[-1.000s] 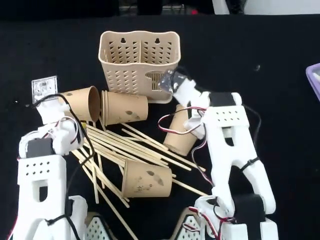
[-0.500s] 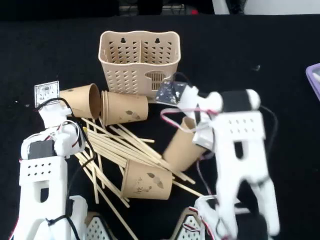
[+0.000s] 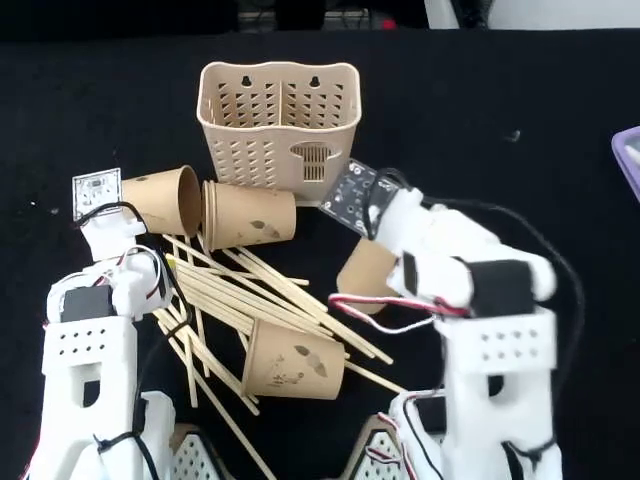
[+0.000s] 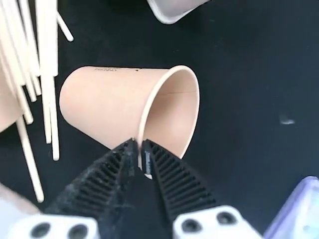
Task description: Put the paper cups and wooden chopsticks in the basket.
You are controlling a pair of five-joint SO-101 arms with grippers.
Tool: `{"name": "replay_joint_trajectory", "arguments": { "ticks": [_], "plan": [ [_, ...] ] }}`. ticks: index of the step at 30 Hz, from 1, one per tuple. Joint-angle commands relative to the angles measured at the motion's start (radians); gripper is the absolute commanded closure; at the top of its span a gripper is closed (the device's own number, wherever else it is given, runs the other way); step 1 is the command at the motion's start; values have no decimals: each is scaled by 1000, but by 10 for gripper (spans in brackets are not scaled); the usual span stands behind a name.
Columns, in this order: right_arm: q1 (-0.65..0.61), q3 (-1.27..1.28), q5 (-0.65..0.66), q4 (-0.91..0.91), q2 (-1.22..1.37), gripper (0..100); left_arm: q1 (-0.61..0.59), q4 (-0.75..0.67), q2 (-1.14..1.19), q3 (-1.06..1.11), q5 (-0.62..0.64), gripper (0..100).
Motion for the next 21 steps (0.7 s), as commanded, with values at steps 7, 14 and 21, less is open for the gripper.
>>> {"name": "replay_joint_trajectory", "arguments": {
  "ticks": [7, 14, 21],
  "plan": [
    [-117, 326, -180, -273, -27, 983, -10, -17, -21, -12, -2, 816],
    [-199, 329, -261, -247, -22, 898, -10, -17, -21, -10, -2, 816],
    [-201, 193, -259, -124, -28, 978, -10, -18, -21, -8, -2, 816]
  ]
}}
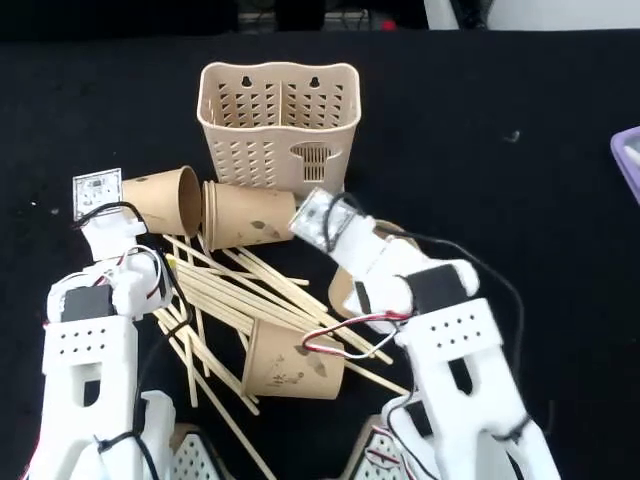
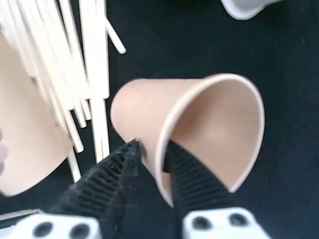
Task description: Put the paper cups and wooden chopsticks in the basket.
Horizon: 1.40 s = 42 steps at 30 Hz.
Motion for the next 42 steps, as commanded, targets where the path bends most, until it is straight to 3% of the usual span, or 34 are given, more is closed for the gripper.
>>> {"name": "replay_joint_trajectory", "arguments": {
  "ticks": [1, 9, 17, 20, 31, 42],
  "plan": [
    [-2, -147, -9, 74, -22, 989, -8, -18, -21, -8, 0, 816],
    [81, -762, 40, 319, -12, 988, -8, -18, -21, -8, 0, 816],
    [77, -1029, -44, 21, 236, 988, -8, -18, -21, -8, 0, 816],
    [38, -1156, -44, -5, 386, 988, -10, -18, -21, -8, 0, 816],
    [-77, -1713, -80, 193, 863, 988, -10, -14, -21, -8, 0, 816],
    [-81, -1998, -78, 423, 1110, 988, -10, -15, -21, -8, 0, 816]
  ]
}}
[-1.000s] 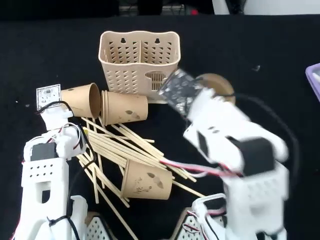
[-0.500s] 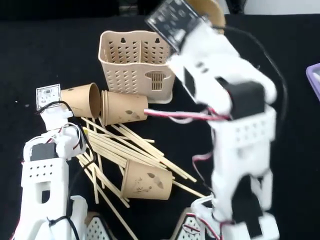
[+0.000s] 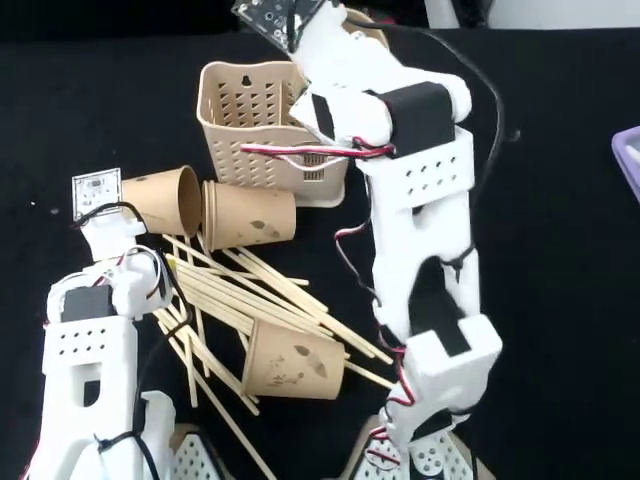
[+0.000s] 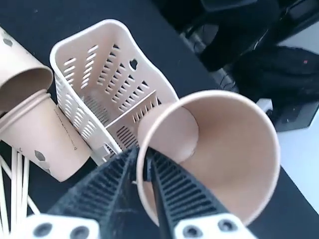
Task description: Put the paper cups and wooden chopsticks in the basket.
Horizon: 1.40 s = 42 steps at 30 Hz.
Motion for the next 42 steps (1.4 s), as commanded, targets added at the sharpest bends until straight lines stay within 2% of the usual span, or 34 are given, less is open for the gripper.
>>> {"name": "replay_joint_trajectory", "arguments": {
  "ticks": [1, 13, 19, 24, 27, 30, 36, 42],
  "plan": [
    [-15, -62, -6, 25, 28, 988, -12, -15, -21, -8, 0, 816],
    [-29, -119, -14, 12, 117, 979, -13, -11, -21, -10, 0, 816],
    [-28, -143, -63, 17, 101, 746, -13, -11, -21, -10, 0, 816],
    [-31, -275, -126, 6, 84, 730, -13, -11, -21, -10, -2, 816],
    [-31, -386, -193, 58, 58, 730, -13, -11, -21, -10, -2, 816],
    [-28, -394, -247, 60, -10, 730, -13, -11, -21, -12, -2, 816],
    [-31, -160, -290, 60, -265, 730, -13, -8, -21, -8, -6, 816],
    [-28, 397, -288, 57, -651, 730, -4, -6, -21, -13, -2, 811]
  ]
}}
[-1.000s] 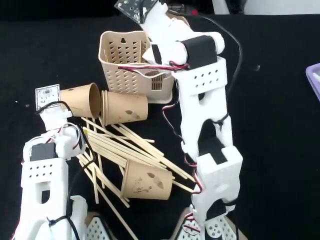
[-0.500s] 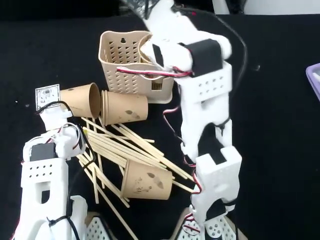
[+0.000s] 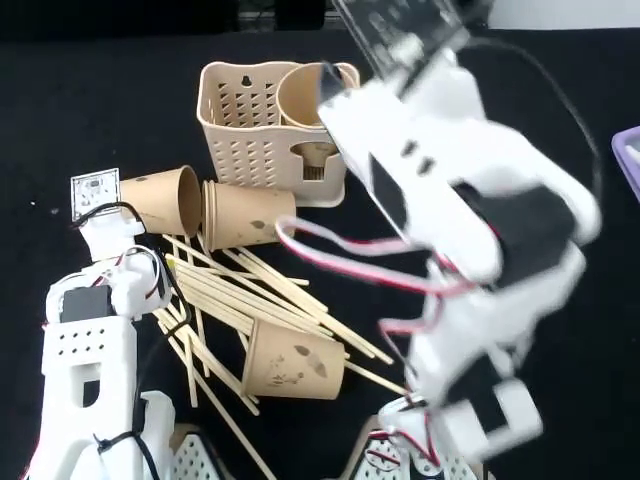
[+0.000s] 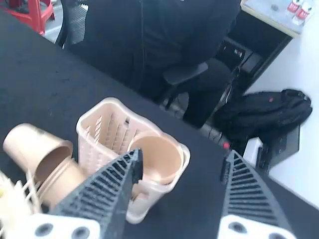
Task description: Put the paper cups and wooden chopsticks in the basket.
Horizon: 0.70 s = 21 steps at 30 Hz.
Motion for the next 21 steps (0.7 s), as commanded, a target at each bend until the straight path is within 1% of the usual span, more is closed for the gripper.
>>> {"name": "replay_joint_trajectory", "arguments": {
  "ticks": [1, 4, 7, 10, 12, 15, 19, 21],
  "plan": [
    [-5, 404, -6, 26, -255, 730, 2, 3, -21, -18, -2, 811],
    [-3, 754, -6, -21, -406, 730, 4, 101, -21, -97, -2, 798],
    [15, 1073, -9, -123, -530, 730, 7, 265, -21, -243, -2, 755],
    [60, 1334, -8, -242, -644, 730, 48, 436, -12, -360, -2, 716],
    [126, 1475, -6, -301, -708, 730, 107, 535, -12, -395, -6, 704],
    [218, 1652, -6, -387, -780, 730, 203, 626, -12, -429, -6, 704],
    [324, 1821, -6, -488, -822, 730, 404, 664, -11, -410, 2, 704],
    [362, 1867, -6, -520, -822, 730, 503, 672, -11, -381, 29, 704]
  ]
}}
